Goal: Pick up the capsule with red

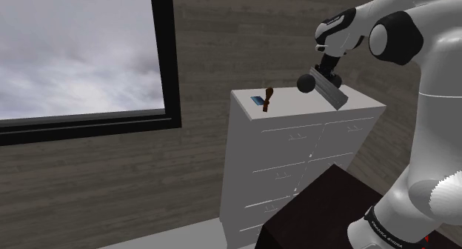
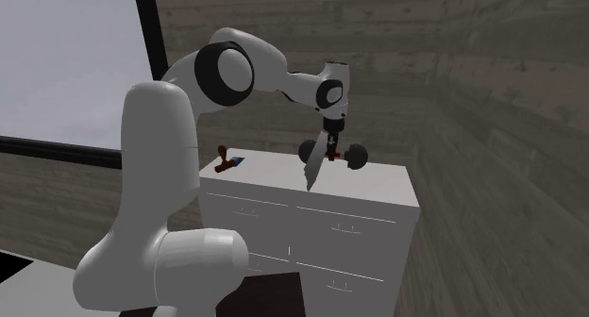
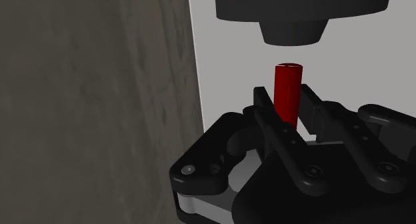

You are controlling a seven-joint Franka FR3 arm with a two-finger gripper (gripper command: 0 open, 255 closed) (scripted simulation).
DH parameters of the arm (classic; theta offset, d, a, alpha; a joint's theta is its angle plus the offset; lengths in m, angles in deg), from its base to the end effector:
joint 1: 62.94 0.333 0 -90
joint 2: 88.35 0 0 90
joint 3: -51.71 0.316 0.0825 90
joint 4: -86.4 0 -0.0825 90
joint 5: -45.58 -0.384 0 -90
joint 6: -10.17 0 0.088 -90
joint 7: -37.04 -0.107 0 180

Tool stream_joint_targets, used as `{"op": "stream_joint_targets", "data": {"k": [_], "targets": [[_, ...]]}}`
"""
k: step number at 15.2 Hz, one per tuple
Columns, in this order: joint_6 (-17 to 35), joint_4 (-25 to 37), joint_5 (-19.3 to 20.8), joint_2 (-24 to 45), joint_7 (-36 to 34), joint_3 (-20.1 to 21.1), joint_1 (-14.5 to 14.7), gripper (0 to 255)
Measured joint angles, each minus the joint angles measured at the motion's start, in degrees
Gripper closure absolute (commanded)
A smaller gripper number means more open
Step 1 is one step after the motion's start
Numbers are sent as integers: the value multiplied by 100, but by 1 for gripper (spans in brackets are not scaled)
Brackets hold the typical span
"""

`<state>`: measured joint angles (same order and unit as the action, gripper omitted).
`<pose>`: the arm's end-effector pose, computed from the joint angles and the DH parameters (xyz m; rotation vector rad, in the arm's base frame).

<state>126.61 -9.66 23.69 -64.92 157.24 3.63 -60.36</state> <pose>0.5129 -0.4046 0.4370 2.5176 1.7271 0.0946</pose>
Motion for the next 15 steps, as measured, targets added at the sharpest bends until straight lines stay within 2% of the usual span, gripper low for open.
{"op": "stream_joint_targets", "data": {"k": [7, 15], "targets": [[-28, 12, 14, -13, -2, -7, 2, 255], [-531, 433, 164, -139, -118, -87, -3, 255]]}}
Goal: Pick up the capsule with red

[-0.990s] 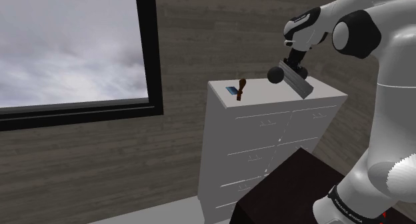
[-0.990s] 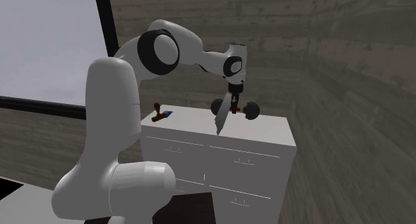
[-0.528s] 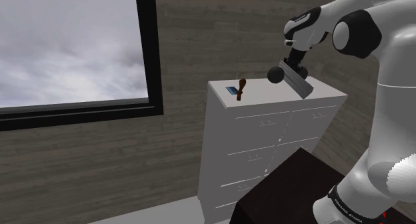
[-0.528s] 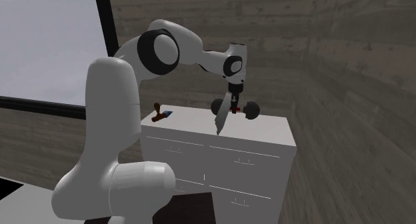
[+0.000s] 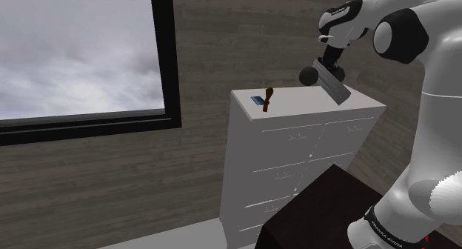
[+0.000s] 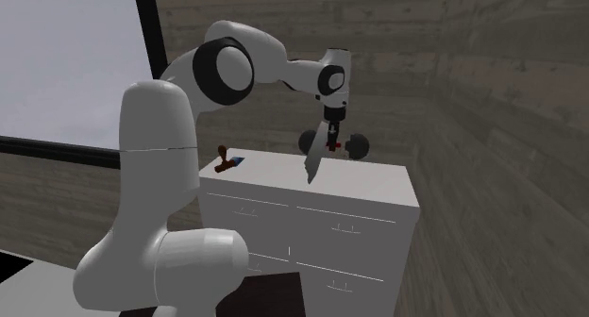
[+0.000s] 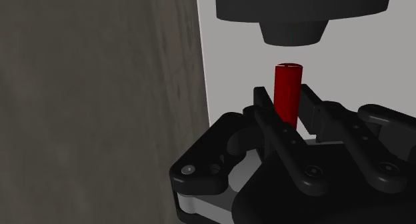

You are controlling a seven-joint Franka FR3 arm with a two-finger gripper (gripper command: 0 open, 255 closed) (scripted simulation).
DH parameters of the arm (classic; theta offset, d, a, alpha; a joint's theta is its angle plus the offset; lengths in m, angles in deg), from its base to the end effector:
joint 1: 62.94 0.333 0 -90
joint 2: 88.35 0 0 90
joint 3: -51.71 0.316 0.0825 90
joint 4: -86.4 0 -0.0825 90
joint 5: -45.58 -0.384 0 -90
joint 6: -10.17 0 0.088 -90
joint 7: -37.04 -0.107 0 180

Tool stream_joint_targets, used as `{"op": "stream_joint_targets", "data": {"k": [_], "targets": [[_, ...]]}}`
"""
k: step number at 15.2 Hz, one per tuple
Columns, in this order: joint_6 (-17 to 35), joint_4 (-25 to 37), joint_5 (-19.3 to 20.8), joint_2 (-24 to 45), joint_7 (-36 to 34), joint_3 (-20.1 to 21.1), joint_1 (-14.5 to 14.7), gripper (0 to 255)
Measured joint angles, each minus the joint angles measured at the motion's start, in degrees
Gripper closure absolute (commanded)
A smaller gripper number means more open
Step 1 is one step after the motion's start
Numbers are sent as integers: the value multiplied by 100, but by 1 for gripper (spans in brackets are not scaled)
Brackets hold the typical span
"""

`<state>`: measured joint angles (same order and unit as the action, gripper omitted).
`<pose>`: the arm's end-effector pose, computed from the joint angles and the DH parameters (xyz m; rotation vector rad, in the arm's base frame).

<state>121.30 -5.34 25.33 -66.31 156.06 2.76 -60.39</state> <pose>0.5124 -0.4052 0.4775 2.5187 1.7295 0.0933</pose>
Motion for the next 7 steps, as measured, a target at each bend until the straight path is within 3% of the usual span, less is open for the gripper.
{"op": "stream_joint_targets", "data": {"k": [7], "targets": [[-475, 448, 84, -62, -94, -44, -36, 255]]}}
